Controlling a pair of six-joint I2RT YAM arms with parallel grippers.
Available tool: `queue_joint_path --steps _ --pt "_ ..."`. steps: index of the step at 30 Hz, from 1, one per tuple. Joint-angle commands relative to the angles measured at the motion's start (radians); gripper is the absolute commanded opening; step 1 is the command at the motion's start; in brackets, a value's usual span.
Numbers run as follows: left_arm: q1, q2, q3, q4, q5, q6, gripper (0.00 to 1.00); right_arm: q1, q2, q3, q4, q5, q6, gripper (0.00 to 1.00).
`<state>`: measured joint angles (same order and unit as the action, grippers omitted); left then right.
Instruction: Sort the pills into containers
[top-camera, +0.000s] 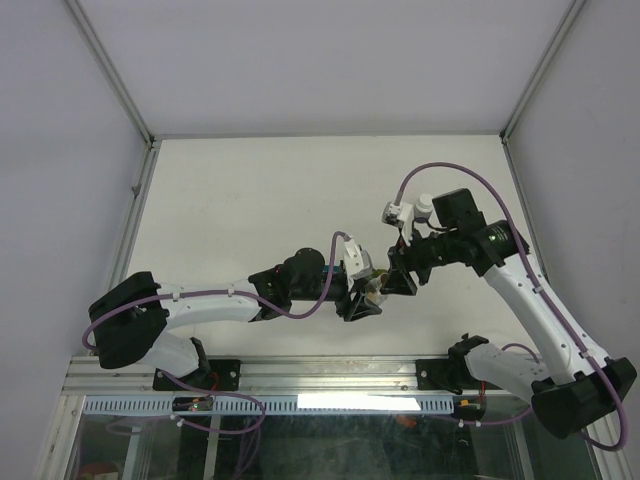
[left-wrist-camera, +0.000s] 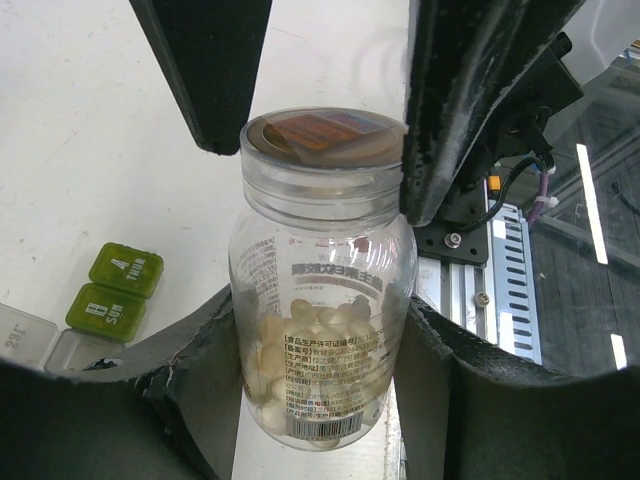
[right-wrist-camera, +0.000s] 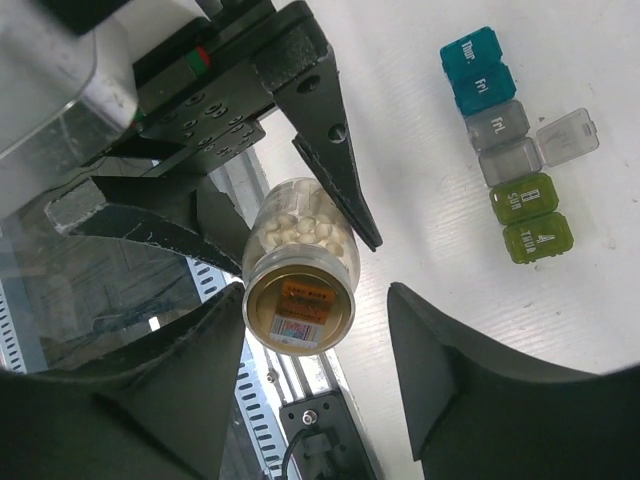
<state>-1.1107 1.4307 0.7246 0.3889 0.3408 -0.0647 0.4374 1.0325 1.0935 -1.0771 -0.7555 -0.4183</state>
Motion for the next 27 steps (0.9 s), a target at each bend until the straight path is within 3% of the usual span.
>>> queue_joint_path --steps 1,7,14,16,17,21,27 --pt "0.009 -0.024 0.04 0.045 -0.006 -0.024 0.0 0.008 0.003 0.042 0.039 -0.032 0.041 0.57" --pt "0.009 -0.017 0.044 0.044 -0.004 -0.03 0.0 0.013 -0.006 0.029 0.027 -0.041 0.027 0.55" --pt "0.009 -0.013 0.046 0.043 0.027 -0.028 0.0 0.02 0.01 0.04 -0.013 -0.074 -0.043 0.19" --pt "0.009 -0.014 0.041 0.042 0.05 -0.023 0.0 0.02 0.016 0.052 -0.039 -0.089 -0.092 0.0" --pt "0.009 -0.014 0.039 0.042 0.071 -0.019 0.0 0.02 0.017 0.057 -0.054 -0.096 -0.118 0.0" --pt "0.009 -0.009 0.046 0.023 0.167 0.005 0.0 0.02 0.029 0.087 -0.164 -0.113 -0.328 0.0" --pt "0.023 0.063 0.083 -0.009 0.277 0.03 0.0 0.02 0.018 0.094 -0.345 -0.117 -0.906 0.0"
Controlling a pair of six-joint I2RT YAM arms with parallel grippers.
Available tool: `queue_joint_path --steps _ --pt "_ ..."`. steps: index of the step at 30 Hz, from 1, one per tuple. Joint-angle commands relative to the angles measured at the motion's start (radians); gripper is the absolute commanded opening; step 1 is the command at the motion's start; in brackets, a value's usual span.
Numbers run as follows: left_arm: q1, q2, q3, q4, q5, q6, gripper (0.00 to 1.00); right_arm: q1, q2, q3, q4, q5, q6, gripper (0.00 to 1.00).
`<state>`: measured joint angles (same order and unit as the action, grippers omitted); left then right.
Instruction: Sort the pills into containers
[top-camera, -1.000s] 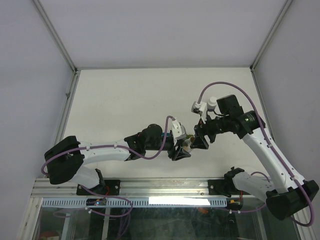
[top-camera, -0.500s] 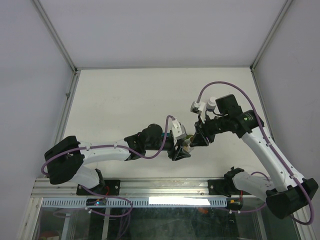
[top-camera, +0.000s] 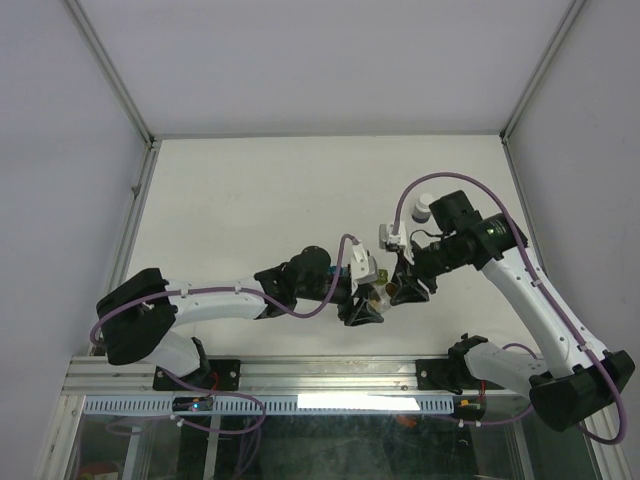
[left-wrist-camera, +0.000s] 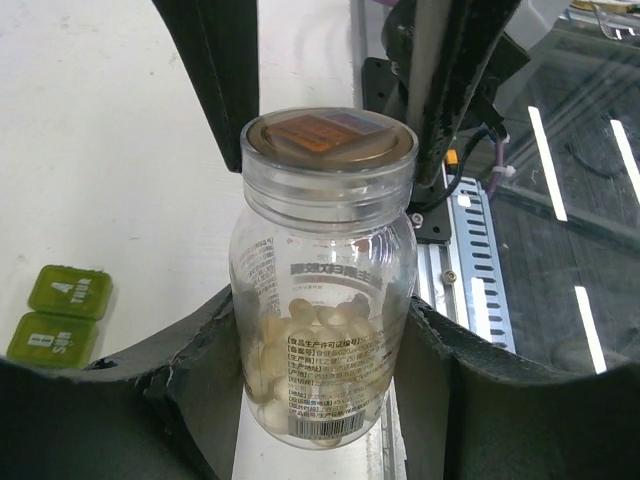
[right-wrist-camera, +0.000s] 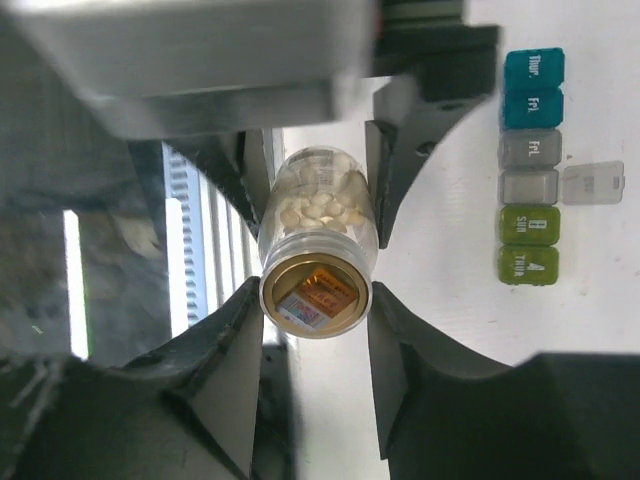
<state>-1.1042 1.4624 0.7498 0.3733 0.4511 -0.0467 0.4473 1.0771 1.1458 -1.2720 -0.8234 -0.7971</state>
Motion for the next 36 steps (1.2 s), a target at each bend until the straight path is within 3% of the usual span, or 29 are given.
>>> queue_joint_path --steps 1,6,7,12,15,20,25,36 --pt "0.017 0.044 0.07 -0.004 0.176 0.014 0.0 0.01 -0.032 0.042 -0.139 -0.047 -0.559 0.0" --pt "0.017 0.079 0.11 -0.036 0.201 0.014 0.0 0.011 -0.007 0.055 -0.156 -0.063 -0.621 0.0" --pt "0.017 0.078 0.11 -0.036 0.195 0.013 0.0 0.01 -0.011 0.047 -0.147 -0.06 -0.602 0.05" --pt "0.017 0.041 0.066 0.005 0.14 -0.01 0.0 0.01 -0.109 -0.009 0.012 -0.002 -0.224 0.77" --pt "0.015 0.014 0.01 0.088 0.103 -0.045 0.0 0.008 -0.207 -0.053 0.056 0.004 -0.084 0.97" --pt "-0.011 -0.01 0.001 0.116 0.006 -0.074 0.0 0.0 -0.358 -0.091 0.266 0.177 0.377 0.99" --pt "-0.029 -0.015 0.018 0.116 -0.081 -0.082 0.0 -0.032 -0.185 0.016 0.137 0.124 0.433 0.86" --pt "-0.034 -0.004 0.053 0.113 -0.133 -0.077 0.0 -0.029 -0.035 0.061 0.112 0.167 0.467 0.76"
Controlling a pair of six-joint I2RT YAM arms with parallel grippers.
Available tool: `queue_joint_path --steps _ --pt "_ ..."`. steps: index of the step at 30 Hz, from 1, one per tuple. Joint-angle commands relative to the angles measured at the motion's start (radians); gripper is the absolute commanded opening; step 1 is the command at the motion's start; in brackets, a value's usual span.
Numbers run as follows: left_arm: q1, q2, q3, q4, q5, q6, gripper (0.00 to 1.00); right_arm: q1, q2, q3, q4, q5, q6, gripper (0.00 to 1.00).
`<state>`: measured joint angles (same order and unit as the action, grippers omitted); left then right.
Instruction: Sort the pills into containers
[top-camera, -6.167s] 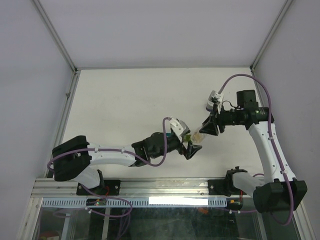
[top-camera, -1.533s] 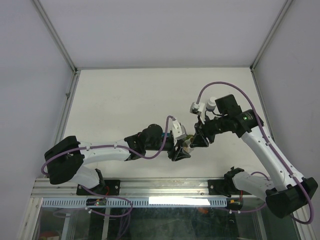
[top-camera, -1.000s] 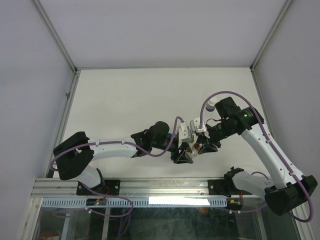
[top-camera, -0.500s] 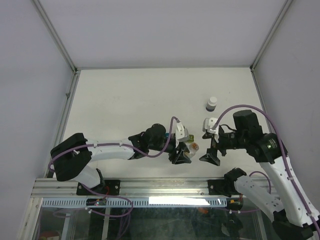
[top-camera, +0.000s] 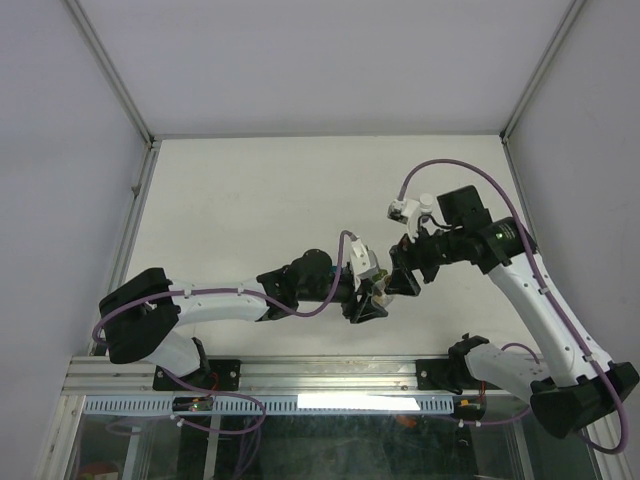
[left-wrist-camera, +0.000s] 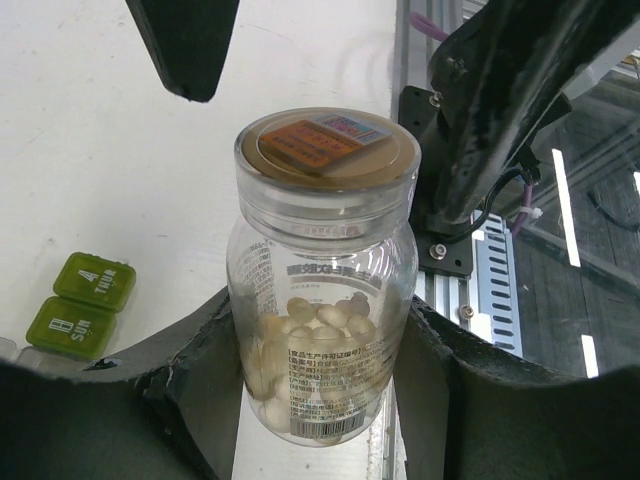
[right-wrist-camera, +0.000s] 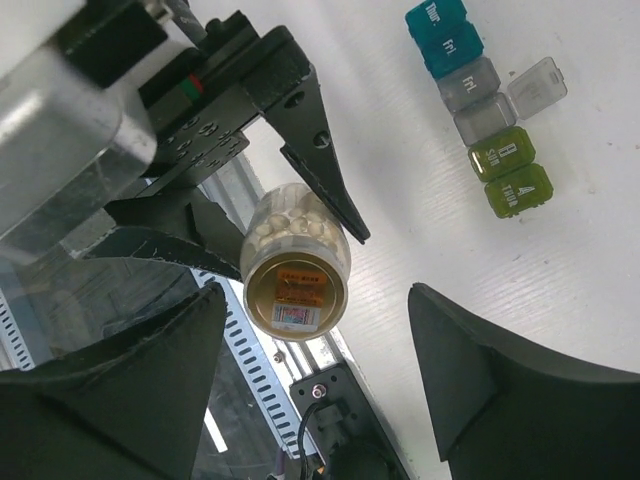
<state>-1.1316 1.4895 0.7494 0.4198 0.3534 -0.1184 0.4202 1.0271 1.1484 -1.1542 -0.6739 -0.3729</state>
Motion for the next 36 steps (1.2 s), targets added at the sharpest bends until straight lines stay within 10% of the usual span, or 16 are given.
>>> queue_joint_path --steps 1,6,15,25,29,32,36 --pt "-0.007 -0.03 0.054 0.066 -0.037 -0.005 0.0 0.002 0.022 0.058 -0.006 0.016 0.042 0.73" --pt "-0.006 -0.021 0.059 0.059 -0.038 -0.006 0.0 0.018 0.042 0.065 -0.003 0.004 0.037 0.59" --pt "-0.004 -0.029 0.059 0.026 0.03 0.037 0.0 0.038 0.069 0.101 -0.064 -0.062 -0.122 0.0" --pt "0.033 -0.031 0.072 -0.056 0.24 0.114 0.0 0.053 0.065 0.125 -0.313 -0.282 -1.203 0.0" --pt "0.035 -0.037 0.06 -0.056 0.231 0.123 0.0 0.052 0.068 0.107 -0.214 -0.287 -1.097 0.3" --pt "0.035 -0.05 0.033 -0.028 0.204 0.122 0.0 0.054 0.032 0.081 -0.126 -0.259 -0.887 0.97" --pt "0.035 -0.053 0.002 0.018 0.169 0.103 0.0 0.052 -0.006 0.121 -0.164 -0.216 -0.669 1.0"
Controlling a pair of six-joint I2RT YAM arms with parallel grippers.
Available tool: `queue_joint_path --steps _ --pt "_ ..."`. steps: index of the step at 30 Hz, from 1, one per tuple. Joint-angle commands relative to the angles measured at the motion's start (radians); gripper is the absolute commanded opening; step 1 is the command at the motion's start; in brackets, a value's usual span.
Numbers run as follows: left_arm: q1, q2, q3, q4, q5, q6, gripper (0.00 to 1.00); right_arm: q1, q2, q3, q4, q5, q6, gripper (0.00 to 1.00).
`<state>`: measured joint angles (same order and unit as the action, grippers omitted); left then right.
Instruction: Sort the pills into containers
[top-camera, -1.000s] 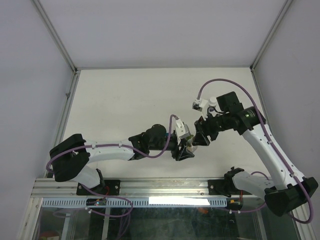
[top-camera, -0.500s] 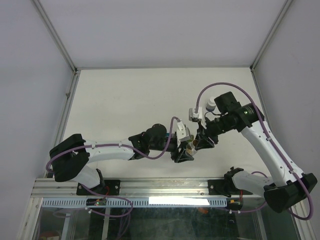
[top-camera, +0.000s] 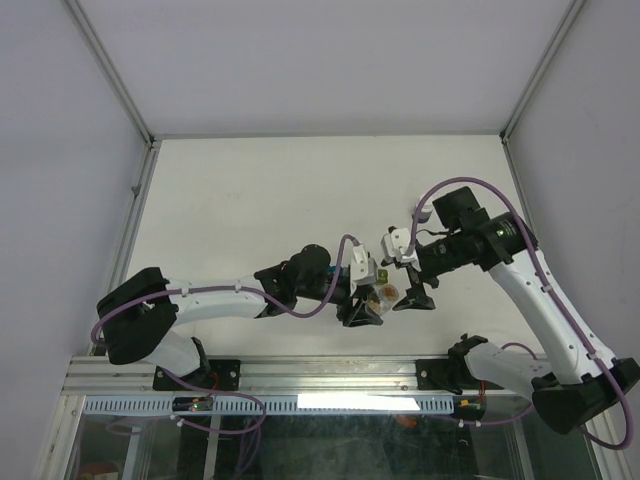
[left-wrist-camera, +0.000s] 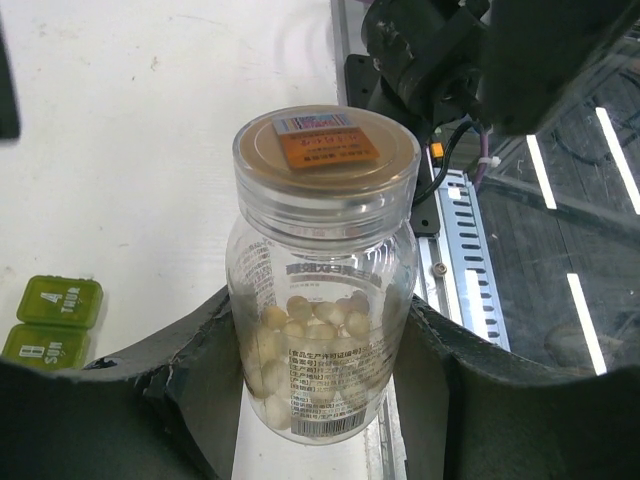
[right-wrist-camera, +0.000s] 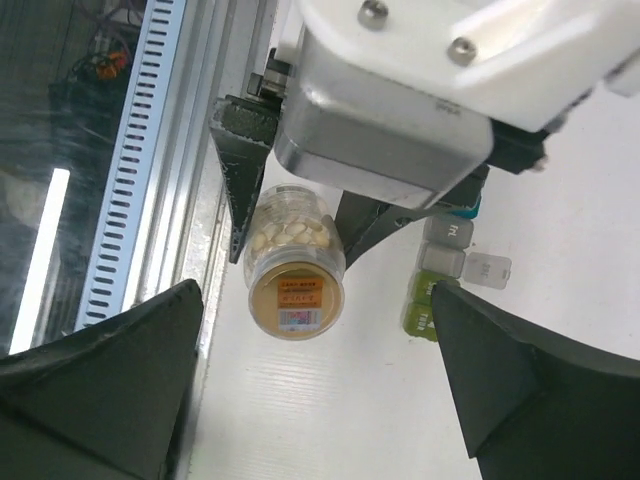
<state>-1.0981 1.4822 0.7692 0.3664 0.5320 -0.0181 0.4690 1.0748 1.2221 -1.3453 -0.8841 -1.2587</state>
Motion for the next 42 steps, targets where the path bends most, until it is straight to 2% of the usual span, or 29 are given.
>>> queue_joint_path --steps 1,3,6,9,18,32,34,38,42 --pt "0.001 -0.046 -0.021 0.082 -0.016 -0.003 0.0 0.003 -0.061 0.059 0.0 -0.008 0.245 1.0" --pt "0.001 -0.046 -0.023 0.099 -0.029 -0.013 0.0 0.003 -0.074 0.074 -0.017 -0.001 0.334 0.99" --pt "0.001 -0.047 -0.01 0.102 -0.044 -0.023 0.0 0.002 -0.075 0.084 0.066 0.113 0.622 0.99" --pt "0.001 -0.046 -0.007 0.12 -0.056 -0.032 0.0 0.003 -0.041 0.077 0.071 0.172 0.72 0.98" --pt "0.001 -0.045 0.002 0.118 -0.08 -0.039 0.0 0.015 0.038 0.053 0.092 0.212 0.782 0.84" --pt "0.001 -0.021 0.03 0.118 -0.087 -0.055 0.0 0.072 0.056 0.024 0.121 0.238 0.808 0.69" --pt "0.002 -0.019 0.034 0.116 -0.086 -0.056 0.0 0.076 0.057 0.023 0.12 0.241 0.804 0.64" --pt "0.002 -0.017 0.034 0.114 -0.083 -0.056 0.0 0.079 0.053 0.041 0.112 0.228 0.782 0.36" --pt "0.001 -0.019 0.029 0.111 -0.053 -0.043 0.0 0.079 0.053 0.061 0.078 0.19 0.68 0.14"
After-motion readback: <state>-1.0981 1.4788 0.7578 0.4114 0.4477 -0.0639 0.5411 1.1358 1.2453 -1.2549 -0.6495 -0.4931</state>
